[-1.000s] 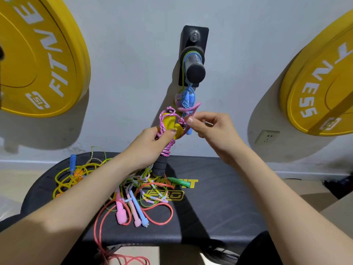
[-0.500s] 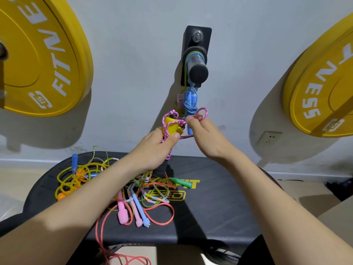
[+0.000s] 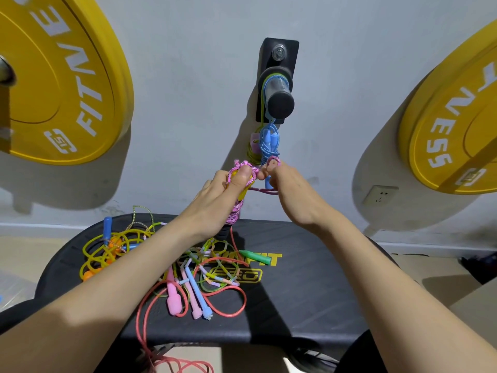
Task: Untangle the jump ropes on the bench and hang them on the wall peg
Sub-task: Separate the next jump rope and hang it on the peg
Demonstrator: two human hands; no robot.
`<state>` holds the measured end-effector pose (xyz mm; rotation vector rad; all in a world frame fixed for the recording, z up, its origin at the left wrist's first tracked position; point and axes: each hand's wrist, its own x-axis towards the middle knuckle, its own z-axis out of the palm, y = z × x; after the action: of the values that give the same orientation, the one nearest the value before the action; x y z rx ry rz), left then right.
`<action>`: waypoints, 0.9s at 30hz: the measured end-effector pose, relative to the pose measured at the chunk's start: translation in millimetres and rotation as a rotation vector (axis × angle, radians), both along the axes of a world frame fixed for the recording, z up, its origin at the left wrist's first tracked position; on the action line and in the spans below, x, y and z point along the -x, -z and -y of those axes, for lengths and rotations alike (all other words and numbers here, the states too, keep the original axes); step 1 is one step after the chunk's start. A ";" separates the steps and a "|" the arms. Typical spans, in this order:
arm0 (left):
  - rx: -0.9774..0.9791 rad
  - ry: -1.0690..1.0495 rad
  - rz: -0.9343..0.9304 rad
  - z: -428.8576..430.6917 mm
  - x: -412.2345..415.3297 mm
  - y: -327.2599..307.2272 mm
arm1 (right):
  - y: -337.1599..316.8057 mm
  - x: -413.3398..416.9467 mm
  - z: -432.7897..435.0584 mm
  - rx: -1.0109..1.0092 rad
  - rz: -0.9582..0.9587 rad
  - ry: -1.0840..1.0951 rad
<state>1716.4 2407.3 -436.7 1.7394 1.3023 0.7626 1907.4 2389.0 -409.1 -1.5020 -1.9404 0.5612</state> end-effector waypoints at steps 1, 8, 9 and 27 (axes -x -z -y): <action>-0.016 0.005 0.008 -0.1 -0.3 0.2 | -1.2 1.3 0.8 0.015 -0.039 0.008; -0.136 -0.035 0.069 -2.8 -2.6 -0.9 | 9.1 4.1 -1.3 -0.048 0.264 -0.097; -0.133 -0.029 0.055 -3.2 -2.8 -0.1 | 9.6 4.4 -1.7 -0.055 0.329 -0.101; -0.405 -0.016 -0.469 -7.2 7.9 14.0 | -0.3 1.1 4.5 0.279 -0.452 -0.029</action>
<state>1708.5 2414.5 -450.7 2.3369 1.5435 0.6835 1906.4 2384.5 -408.8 -1.3600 -1.5796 1.1161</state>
